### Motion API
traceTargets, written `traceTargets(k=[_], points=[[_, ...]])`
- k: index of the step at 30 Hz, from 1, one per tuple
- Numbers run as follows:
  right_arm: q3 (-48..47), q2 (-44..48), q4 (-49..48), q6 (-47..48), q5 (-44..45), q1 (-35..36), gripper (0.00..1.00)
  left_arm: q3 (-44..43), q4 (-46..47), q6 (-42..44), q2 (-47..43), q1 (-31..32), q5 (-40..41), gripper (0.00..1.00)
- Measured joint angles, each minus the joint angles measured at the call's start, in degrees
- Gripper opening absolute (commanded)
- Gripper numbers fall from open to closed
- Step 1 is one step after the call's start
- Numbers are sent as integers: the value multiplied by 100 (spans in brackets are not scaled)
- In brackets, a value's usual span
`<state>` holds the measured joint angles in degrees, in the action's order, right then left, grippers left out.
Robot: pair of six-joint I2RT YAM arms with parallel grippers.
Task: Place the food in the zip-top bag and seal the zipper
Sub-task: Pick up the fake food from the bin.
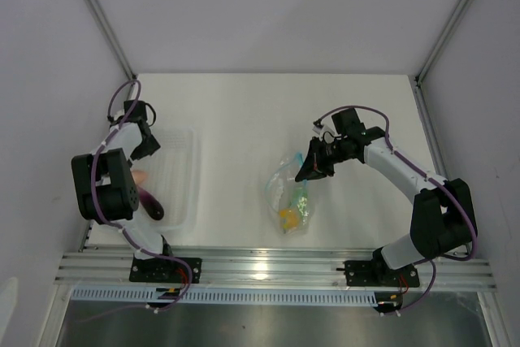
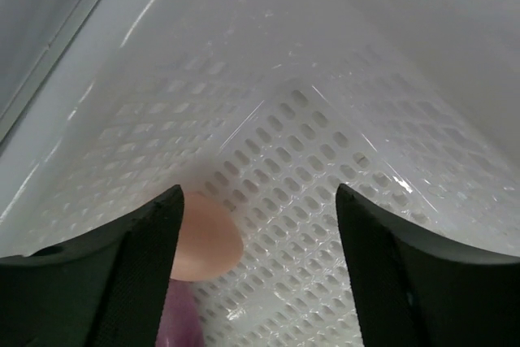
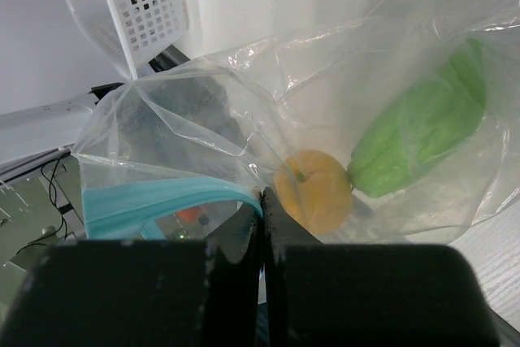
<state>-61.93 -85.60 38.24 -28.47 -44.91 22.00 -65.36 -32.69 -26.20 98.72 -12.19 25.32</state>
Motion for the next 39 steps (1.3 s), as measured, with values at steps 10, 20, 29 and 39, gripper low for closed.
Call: traceTargets(k=[10, 20, 29, 39], points=[[22, 2, -15, 2, -7, 0, 0, 26, -341, -96, -422, -240, 24, 83], [125, 11, -81, 4, -68, 0, 0, 485, -660, -452, -590, -280, -94, 82], [199, 72, -85, 7, -105, -39, 0, 483, -708, -695, -444, -385, -107, 81], [208, 72, -87, 4, -107, -74, 0, 345, -789, -992, -260, -667, -136, 82]])
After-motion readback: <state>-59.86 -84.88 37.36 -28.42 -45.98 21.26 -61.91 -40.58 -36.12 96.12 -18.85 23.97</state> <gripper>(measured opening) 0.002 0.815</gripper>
